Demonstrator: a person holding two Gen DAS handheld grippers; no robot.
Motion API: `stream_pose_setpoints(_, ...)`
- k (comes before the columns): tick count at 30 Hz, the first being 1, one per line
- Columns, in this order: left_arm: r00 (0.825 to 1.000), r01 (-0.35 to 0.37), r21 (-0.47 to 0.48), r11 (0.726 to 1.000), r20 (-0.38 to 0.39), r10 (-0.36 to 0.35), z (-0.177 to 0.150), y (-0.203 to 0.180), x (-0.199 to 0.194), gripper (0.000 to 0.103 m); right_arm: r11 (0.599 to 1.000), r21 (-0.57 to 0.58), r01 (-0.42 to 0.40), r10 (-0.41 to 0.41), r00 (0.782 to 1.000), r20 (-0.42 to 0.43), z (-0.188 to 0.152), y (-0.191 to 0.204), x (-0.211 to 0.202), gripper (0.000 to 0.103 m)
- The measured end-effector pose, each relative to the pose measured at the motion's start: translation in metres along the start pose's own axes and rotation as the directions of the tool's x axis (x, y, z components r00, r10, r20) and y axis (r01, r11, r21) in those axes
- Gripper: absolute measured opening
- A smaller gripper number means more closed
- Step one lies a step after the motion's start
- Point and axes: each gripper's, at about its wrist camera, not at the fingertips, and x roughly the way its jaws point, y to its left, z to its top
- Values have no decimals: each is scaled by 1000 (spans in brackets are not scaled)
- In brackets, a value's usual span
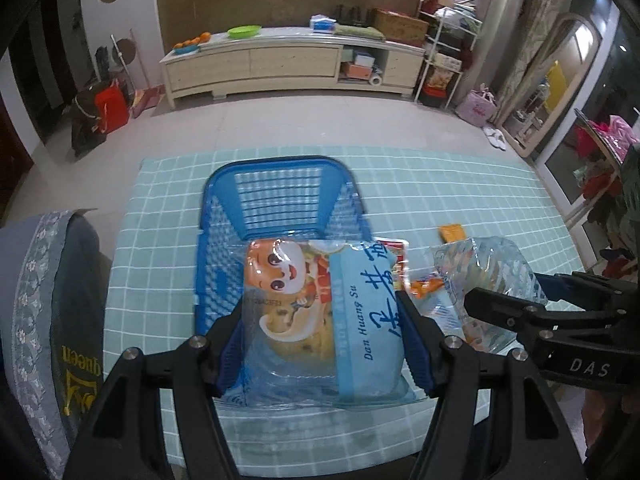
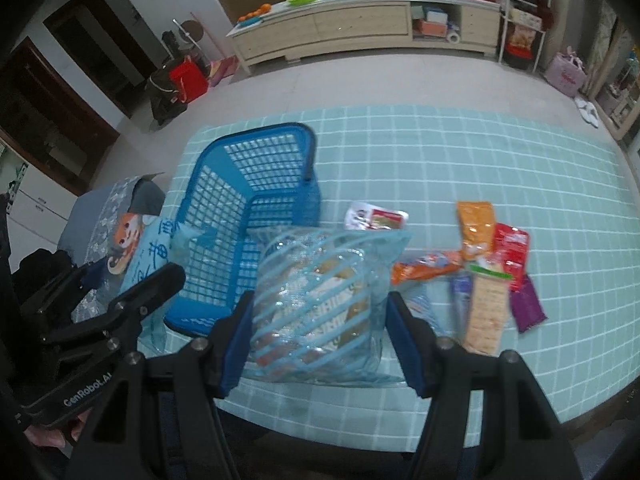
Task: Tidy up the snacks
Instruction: 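Carry both bags over the blue basket and open both grippers to drop them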
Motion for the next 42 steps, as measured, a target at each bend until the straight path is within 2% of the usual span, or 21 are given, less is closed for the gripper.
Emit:
stream_pose_setpoints(9, 999, -31, -12, 999, -21, 31, 21, 38, 25, 64, 999, -33, -32, 30, 999, -32, 37, 32, 37, 68)
stream_pose_setpoints(15, 999, -35, -60, 998, -39, 33, 34, 61, 52, 64, 998, -55, -26, 22, 998, -66, 56, 44, 65, 68)
stream_pose_setpoints(19, 998, -7, -87, 996, -56, 3, 35, 75, 72, 64, 997, -59, -41, 35, 995, -91, 63, 46, 83, 68)
stream_pose_setpoints(25, 997, 15, -105, 994, -68, -22, 43, 86, 89, 64, 995, -63, -71, 66, 995, -79, 76, 47, 90, 68)
stream_pose_setpoints(29, 997, 25, -109, 994, -76, -33, 44, 87, 93, 64, 997, -70, -44, 39, 996, -76, 81, 48, 92, 68)
stream_pose_setpoints(32, 995, 37, -111, 993, -85, -46, 44, 90, 96, 65, 997, -64, -53, 47, 995, -88, 84, 45, 92, 68)
stream_pose_setpoints(34, 996, 38, -101, 994, -75, -46, 46, 88, 93, 65, 997, -50, -53, 49, 995, -82, 89, 41, 91, 70)
stream_pose_setpoints(36, 998, 17, -81, 997, -56, -22, 50, 85, 86, 68, 998, -54, -37, 34, 998, -57, 91, 39, 86, 86)
stream_pose_setpoints(37, 999, 13, -74, 997, -48, -16, 51, 84, 83, 70, 998, -60, -33, 30, 999, -43, 91, 38, 83, 89)
stream_pose_setpoints(42, 999, -5, -70, 998, -42, 2, 49, 82, 71, 70, 998, -57, -4, 3, 1000, -27, 90, 34, 70, 90)
